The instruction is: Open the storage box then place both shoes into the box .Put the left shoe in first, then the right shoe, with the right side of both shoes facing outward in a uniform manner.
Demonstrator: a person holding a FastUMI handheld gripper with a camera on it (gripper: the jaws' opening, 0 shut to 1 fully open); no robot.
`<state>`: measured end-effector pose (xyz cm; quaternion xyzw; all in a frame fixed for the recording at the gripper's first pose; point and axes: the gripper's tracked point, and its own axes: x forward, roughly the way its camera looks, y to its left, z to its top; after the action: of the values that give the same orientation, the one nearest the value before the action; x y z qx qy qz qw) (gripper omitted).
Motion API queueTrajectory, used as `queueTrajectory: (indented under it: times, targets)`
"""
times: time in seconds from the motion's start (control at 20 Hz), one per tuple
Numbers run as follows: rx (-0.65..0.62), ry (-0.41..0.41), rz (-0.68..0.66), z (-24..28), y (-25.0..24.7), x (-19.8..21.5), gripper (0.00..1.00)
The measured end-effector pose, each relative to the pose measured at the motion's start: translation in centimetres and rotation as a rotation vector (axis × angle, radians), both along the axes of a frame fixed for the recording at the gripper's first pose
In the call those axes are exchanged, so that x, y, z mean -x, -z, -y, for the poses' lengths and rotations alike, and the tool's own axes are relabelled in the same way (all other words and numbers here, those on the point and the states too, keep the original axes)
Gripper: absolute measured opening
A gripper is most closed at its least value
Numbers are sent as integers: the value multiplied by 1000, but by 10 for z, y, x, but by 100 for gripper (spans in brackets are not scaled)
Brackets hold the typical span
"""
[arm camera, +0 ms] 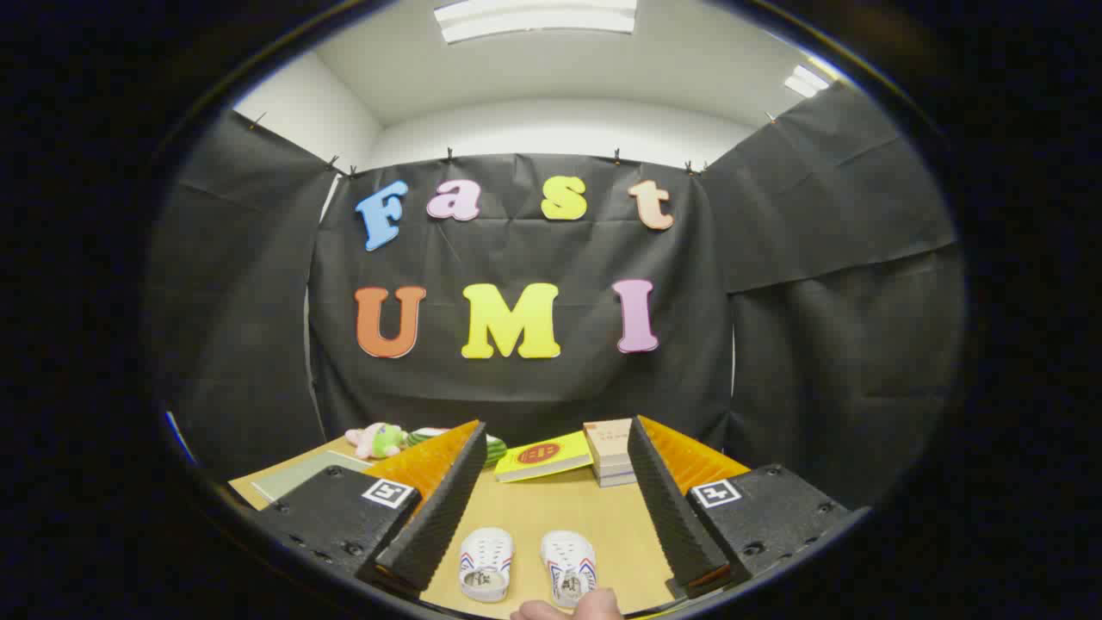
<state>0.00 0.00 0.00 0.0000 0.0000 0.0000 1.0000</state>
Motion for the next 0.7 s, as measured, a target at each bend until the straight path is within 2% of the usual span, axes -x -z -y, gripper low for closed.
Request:
queueTrajectory:
  times: [0.7]
  targets:
    - [2, -22, -31, -5, 14, -8, 100]
